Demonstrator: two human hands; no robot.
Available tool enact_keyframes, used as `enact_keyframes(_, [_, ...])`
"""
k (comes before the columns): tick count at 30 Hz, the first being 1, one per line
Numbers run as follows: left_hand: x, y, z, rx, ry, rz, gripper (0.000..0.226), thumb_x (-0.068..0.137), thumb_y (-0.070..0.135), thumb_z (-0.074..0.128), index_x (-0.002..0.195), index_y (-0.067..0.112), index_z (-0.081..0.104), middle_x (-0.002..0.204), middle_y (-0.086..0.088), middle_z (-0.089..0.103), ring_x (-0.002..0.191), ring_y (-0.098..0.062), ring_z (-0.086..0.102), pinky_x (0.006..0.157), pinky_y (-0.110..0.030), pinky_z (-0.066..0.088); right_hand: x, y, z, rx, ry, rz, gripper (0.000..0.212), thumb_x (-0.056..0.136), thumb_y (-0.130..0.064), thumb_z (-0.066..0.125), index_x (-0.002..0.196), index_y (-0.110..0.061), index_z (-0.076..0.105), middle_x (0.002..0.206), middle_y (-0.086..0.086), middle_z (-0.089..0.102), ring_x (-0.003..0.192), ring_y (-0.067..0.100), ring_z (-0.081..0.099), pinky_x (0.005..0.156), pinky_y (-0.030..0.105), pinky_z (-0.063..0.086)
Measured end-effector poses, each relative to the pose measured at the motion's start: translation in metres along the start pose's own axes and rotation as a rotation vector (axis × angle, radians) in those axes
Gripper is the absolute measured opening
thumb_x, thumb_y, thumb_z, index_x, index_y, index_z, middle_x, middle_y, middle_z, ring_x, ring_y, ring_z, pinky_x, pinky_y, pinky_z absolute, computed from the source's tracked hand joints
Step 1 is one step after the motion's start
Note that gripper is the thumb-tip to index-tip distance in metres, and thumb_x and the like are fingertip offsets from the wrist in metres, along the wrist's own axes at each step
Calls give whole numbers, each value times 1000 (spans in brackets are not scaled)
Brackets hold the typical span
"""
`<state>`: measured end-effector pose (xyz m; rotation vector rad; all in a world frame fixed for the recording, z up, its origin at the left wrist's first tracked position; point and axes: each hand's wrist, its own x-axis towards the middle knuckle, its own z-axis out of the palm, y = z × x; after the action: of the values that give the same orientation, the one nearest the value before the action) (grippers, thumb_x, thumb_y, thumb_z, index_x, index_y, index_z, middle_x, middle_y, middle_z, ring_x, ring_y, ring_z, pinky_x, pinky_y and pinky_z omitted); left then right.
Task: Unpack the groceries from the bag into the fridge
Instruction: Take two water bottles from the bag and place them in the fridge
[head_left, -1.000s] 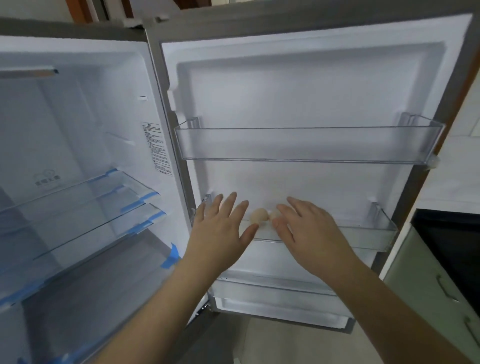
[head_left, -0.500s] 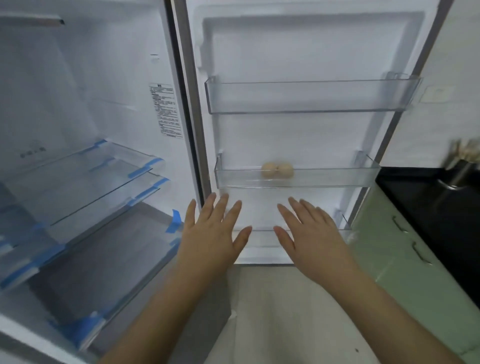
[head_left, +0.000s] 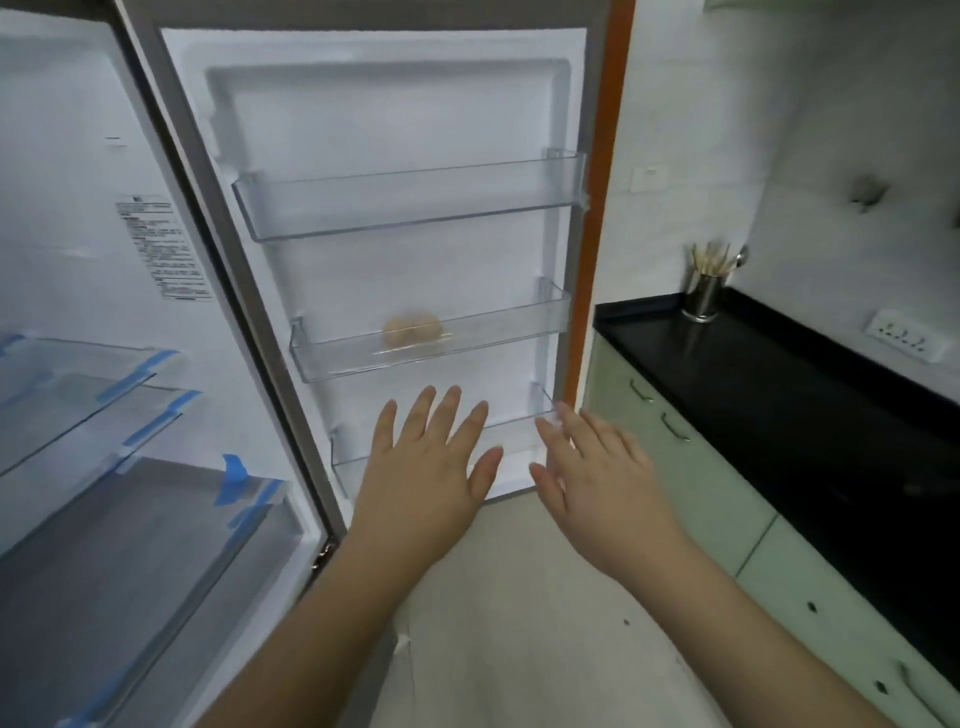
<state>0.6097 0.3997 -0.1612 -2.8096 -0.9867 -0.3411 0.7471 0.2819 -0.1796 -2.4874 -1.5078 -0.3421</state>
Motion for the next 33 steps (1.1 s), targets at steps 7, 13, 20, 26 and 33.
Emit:
enact_keyframes(7, [-11,118,-13,-107,-9,225,74,89,60,-12,151,35,20,161,2,18,149,-21,8,119,-47,-1,-85,89,-27,-60,12,220,55,93,-45,29,129,-15,58,133,10,59,123,29,55,103,47,43])
enact_keyframes(13, [-41,242,-20,-160,-84,460,57,98,54,4,152,35,10,162,5,10,148,-17,1,120,-45,-1,-182,171,-56,-95,24,405,56,92,-45,28,130,-17,59,134,8,59,122,25,57,102,46,43])
enact_keyframes(20, [-64,344,-23,-158,-69,654,73,87,58,-11,152,35,14,161,3,18,148,-18,9,117,-42,2,-272,235,-81,-97,-3,583,66,93,-49,11,146,-22,39,152,6,38,140,24,36,114,43,27])
enact_keyframes(26, [-66,418,-15,-211,-46,872,66,95,56,7,150,28,30,158,-3,27,147,-24,14,117,-41,8,-321,278,-93,-163,36,766,58,94,-46,25,138,-19,51,142,8,51,130,27,49,106,45,40])
enact_keyframes(33, [-60,511,-3,-319,43,1141,58,97,52,23,143,24,45,151,-5,40,144,-26,27,116,-46,22,-377,324,-105,-265,30,1017,58,94,-47,26,141,-20,47,145,9,48,133,28,45,107,45,38])
